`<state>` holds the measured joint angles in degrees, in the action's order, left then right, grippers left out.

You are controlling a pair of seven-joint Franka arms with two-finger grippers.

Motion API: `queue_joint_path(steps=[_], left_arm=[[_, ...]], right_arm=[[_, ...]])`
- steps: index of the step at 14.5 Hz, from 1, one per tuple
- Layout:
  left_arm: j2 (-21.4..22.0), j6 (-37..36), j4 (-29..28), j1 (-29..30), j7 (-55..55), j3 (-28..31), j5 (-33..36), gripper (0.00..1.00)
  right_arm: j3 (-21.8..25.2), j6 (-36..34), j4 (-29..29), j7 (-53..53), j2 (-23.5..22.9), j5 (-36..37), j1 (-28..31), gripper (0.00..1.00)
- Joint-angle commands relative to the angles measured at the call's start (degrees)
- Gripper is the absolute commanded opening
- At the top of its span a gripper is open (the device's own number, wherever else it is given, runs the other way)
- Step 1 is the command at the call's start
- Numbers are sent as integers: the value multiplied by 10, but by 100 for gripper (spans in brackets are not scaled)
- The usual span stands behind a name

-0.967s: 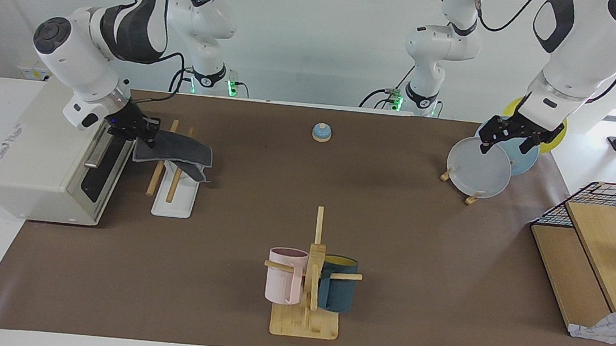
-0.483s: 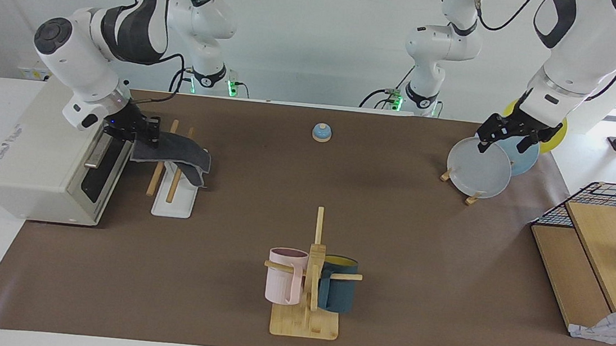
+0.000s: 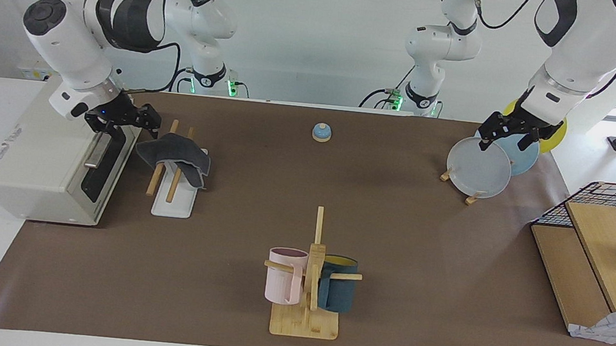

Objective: Fold towel and hang on rack
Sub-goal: 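Open the right gripper and draw it back from the rack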

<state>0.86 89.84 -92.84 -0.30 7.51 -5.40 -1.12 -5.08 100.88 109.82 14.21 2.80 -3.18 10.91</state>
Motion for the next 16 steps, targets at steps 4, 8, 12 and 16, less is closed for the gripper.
queue_joint_path(steps=[4,8,12,16], left_arm=[[16,4,-19,-4,4,3,2,100],[15,4,-18,-5,3,2,13,100],[16,7,-18,-3,3,1,13,100],[16,6,-18,-1,6,1,12,100]], right_arm=[[-5,-192,-207,-43,-49,56,-52,100],[-6,-220,-244,-102,-43,56,-69,100],[-5,-221,-241,-116,-42,55,-70,100],[-2,-229,-227,-124,-25,52,-84,100]])
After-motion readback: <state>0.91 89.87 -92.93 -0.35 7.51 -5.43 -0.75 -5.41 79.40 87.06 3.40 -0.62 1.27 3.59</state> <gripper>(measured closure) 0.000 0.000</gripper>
